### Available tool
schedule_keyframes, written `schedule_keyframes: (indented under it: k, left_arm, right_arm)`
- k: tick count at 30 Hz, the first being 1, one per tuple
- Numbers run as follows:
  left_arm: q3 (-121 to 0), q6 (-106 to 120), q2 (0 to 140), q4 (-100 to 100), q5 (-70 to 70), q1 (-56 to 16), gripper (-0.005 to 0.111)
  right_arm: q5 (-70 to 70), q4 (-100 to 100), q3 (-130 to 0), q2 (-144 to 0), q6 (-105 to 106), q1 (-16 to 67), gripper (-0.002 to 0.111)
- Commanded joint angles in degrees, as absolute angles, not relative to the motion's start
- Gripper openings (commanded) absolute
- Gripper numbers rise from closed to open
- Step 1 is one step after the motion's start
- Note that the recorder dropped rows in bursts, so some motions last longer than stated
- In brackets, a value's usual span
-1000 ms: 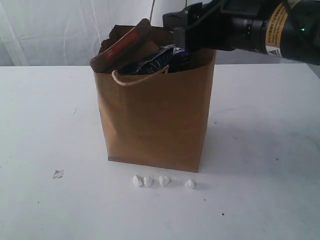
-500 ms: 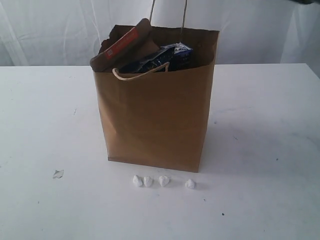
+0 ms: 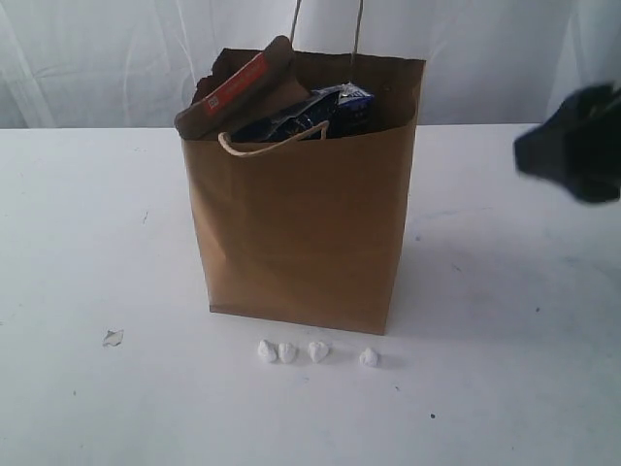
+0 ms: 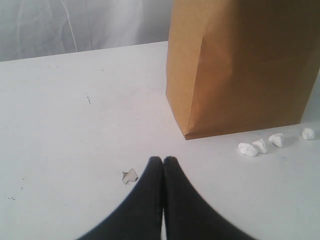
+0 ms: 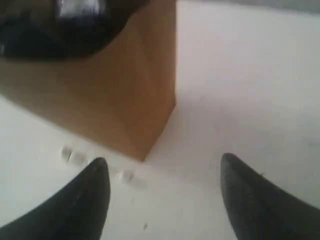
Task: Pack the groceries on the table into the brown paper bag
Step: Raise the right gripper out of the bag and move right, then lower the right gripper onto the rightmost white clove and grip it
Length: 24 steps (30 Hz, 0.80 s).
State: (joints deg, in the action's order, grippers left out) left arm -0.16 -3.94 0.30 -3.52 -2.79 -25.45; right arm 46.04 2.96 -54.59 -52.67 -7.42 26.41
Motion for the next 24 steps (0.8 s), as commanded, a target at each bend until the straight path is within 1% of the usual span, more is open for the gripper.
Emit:
schedule_keyframes:
  k: [1, 7, 13, 17, 24]
  left_arm:
    - [0.0, -4.0, 0.0, -4.1, -2.6, -25.3, 0.0]
    - [0.0, -4.0, 0.0, -4.1, -2.6, -25.3, 0.0]
    - [0.0, -4.0, 0.0, -4.1, -2.6, -25.3, 0.0]
    - [0.0, -4.0, 0.0, -4.1, -2.6, -25.3, 0.0]
    - [0.0, -4.0, 0.0, -4.1, -2.6, -25.3, 0.0]
  right_arm:
    - [54.0, -5.2, -54.2, -57.9, 1.8, 26.3, 0.059]
    - [53.4, -5.3, -53.8, -65.4, 4.3, 28.9, 0.059]
    - [48.0, -5.3, -52.4, -72.4, 4.1, 32.0, 0.059]
    - [44.1, -5.3, -51.0, -75.8, -0.6, 32.0, 0.059]
    - [37.9, -5.3, -46.8, -77.9, -6.7, 32.0, 0.059]
